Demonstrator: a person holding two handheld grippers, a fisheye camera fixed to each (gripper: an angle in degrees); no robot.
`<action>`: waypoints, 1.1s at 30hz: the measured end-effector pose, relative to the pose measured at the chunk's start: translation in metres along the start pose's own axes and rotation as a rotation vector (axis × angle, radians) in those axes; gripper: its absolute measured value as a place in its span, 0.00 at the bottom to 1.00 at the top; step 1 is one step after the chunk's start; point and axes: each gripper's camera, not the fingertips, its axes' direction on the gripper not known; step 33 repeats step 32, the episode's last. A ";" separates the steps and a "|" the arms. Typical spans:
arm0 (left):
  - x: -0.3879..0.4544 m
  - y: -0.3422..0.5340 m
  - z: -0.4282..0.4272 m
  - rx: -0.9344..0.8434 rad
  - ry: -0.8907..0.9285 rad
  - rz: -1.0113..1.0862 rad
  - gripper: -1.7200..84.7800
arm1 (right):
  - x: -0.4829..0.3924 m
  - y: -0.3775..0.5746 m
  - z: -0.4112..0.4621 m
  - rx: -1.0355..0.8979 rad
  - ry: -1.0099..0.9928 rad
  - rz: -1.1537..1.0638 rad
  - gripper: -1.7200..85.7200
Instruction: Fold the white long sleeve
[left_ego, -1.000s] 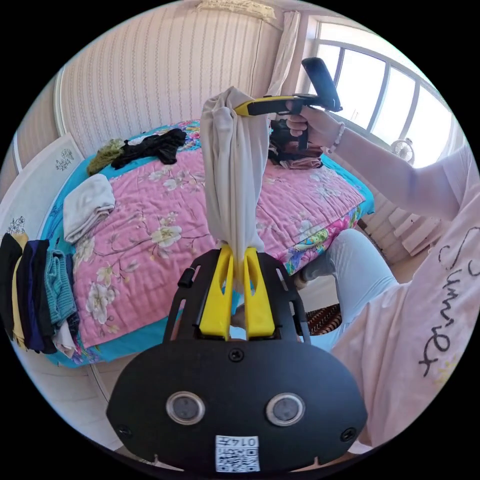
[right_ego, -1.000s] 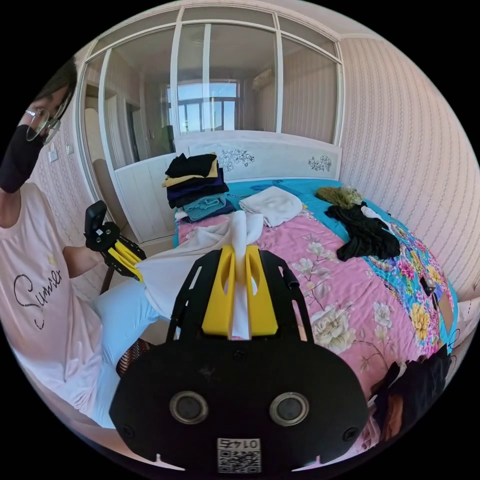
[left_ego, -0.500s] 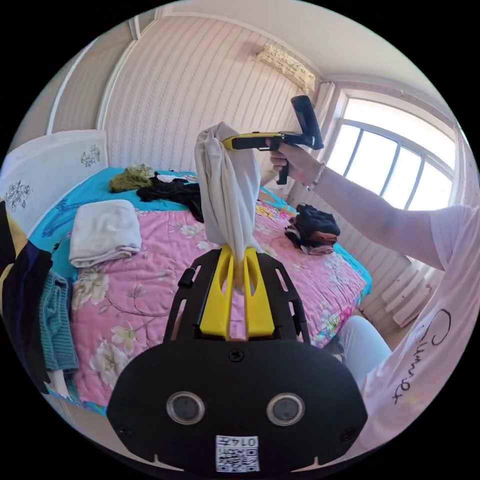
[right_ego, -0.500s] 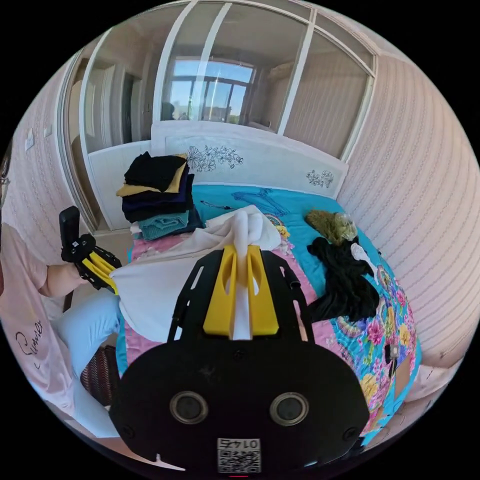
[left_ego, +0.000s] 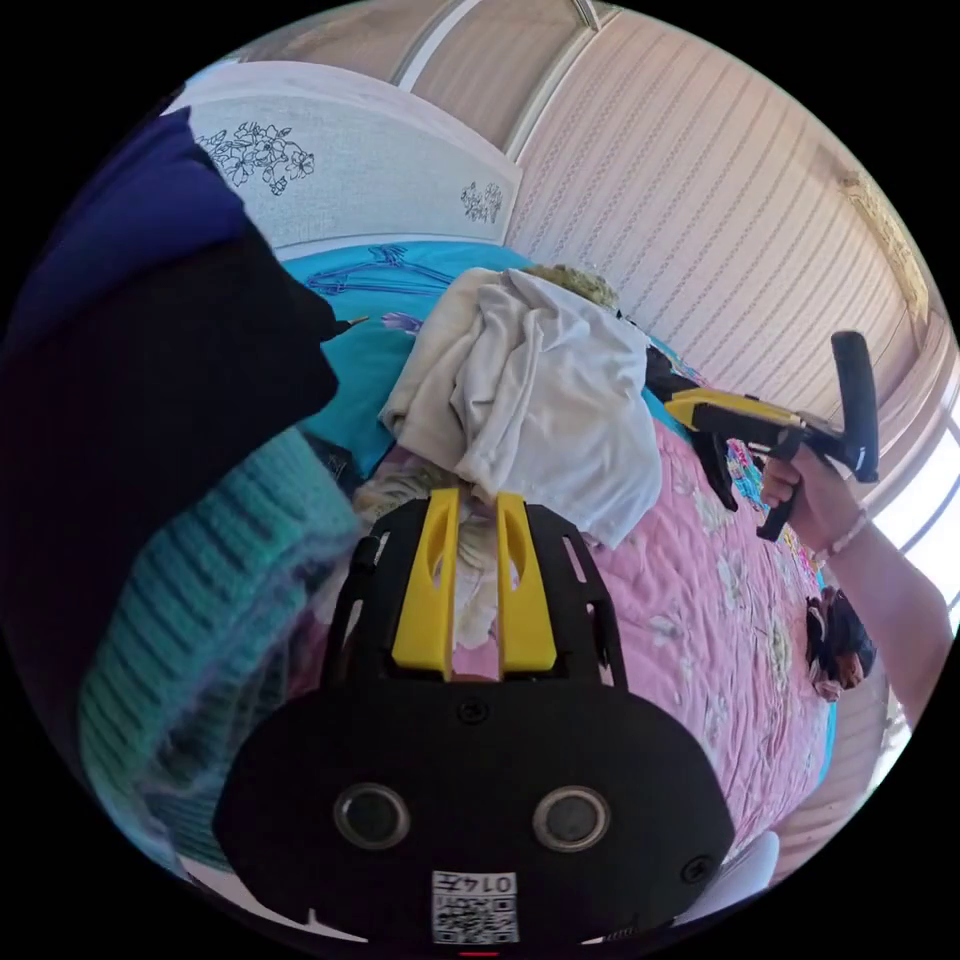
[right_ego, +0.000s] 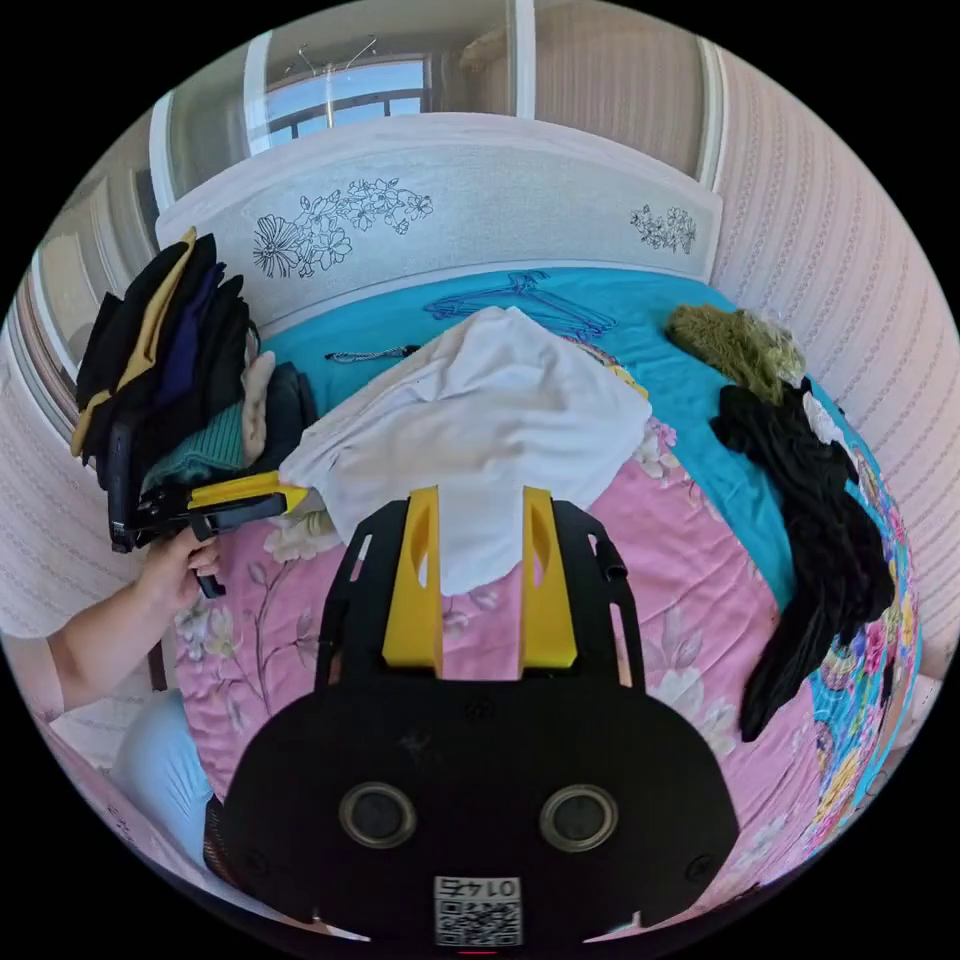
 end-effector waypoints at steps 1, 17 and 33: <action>0.005 0.007 -0.009 0.013 0.010 0.012 0.09 | 0.007 0.024 -0.005 0.018 -0.043 0.031 0.14; 0.258 0.134 -0.069 -0.035 0.310 0.636 0.09 | 0.022 0.508 -0.278 -0.059 0.275 0.497 0.16; 0.613 0.182 0.026 0.031 0.765 0.933 0.03 | 0.115 0.739 -0.440 0.066 0.819 0.879 0.21</action>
